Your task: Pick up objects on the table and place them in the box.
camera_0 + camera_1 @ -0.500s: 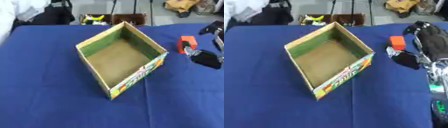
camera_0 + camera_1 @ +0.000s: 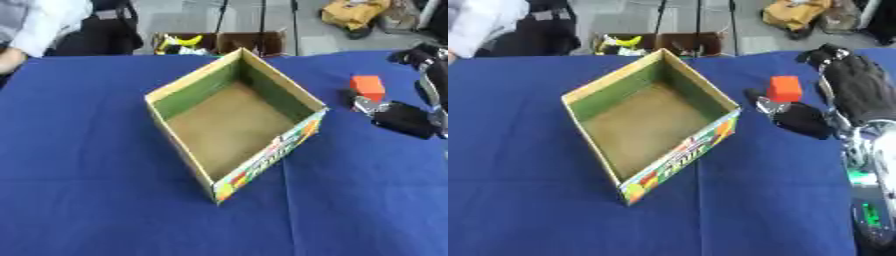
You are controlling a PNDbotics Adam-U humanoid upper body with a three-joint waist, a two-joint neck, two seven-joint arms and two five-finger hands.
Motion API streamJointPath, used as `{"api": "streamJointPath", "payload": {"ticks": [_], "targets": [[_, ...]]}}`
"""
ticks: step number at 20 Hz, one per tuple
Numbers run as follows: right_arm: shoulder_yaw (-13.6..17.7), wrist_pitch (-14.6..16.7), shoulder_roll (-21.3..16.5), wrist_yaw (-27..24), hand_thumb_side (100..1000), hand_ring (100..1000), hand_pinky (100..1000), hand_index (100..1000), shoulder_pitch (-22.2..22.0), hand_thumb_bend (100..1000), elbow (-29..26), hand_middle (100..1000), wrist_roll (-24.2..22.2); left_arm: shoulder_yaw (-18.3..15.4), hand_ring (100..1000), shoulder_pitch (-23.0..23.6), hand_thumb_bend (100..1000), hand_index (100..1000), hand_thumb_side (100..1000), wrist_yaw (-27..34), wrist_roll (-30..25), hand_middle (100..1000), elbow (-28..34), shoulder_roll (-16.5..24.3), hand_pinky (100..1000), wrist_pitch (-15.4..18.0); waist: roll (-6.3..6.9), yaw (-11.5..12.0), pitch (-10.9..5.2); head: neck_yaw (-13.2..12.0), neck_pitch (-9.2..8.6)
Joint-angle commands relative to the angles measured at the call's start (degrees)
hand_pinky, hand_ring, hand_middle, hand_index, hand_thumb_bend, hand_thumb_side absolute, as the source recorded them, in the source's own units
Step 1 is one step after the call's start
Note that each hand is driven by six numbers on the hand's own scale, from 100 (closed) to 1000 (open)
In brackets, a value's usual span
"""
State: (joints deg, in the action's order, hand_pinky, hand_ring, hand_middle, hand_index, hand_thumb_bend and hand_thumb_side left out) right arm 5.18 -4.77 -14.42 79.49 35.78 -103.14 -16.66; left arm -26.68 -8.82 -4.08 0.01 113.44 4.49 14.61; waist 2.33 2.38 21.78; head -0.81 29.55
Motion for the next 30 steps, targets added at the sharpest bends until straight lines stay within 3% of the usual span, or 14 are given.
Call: {"api": "streamJointPath", "payload": {"ticks": [1,6,14,23,24,27,28,30], "targets": [[0.7,-0.6,-0.5,-0.2,1000,677,620,809,0.7,617,0.1,645,2.0,-0.1,576,0.0,528,917,944,-0.2,0.0,645,1.1,0.5,439,0.1,0.03,0.0,-1.1,0.8,-0.95],[0.9,-1.1,-0.1,0.8,1000,684,622,817,1.4,622,2.1,677,3.9,-0.1,576,0.0,528,917,944,-0.1,0.0,645,1.1,0.5,440,0.0,0.03,0.1,-1.15,1.5,-1.13],[0.6,-1.4,1.4,1.7,961,695,619,821,5.7,621,7.1,692,1.8,0.1,576,0.0,527,917,943,0.0,-0.2,645,1.1,0.6,440,-0.1,0.05,0.2,-1.35,2.8,-1.39],[0.3,-1.6,2.5,0.6,889,710,626,834,12.3,636,17.8,709,-1.5,0.3,577,0.2,527,916,945,0.3,-0.4,646,1.1,0.7,440,0.0,0.23,0.3,-1.63,3.5,-1.48],[0.4,-1.5,2.6,1.2,867,712,628,834,13.0,638,19.2,709,-1.8,0.3,577,0.2,528,917,945,0.3,-0.4,646,1.1,0.7,440,0.0,0.27,0.4,-1.64,3.5,-1.51],[0.7,-0.8,3.0,0.6,684,714,622,849,14.7,639,22.6,708,-3.6,0.4,577,0.3,528,917,945,0.4,-0.5,646,1.1,0.6,440,0.0,0.37,0.5,-1.66,3.7,-1.57],[1.0,-0.5,3.3,-1.1,599,709,612,858,15.3,636,23.7,702,-5.3,0.4,577,0.3,528,917,945,0.4,-0.5,646,1.1,0.6,440,0.0,0.4,0.5,-1.67,3.7,-1.56],[1.6,-0.6,3.4,-5.5,517,708,606,861,16.3,628,25.3,701,-8.8,0.4,577,0.3,527,917,944,0.4,-0.6,646,1.1,0.6,440,0.0,0.44,0.4,-1.69,3.6,-1.6]]}}
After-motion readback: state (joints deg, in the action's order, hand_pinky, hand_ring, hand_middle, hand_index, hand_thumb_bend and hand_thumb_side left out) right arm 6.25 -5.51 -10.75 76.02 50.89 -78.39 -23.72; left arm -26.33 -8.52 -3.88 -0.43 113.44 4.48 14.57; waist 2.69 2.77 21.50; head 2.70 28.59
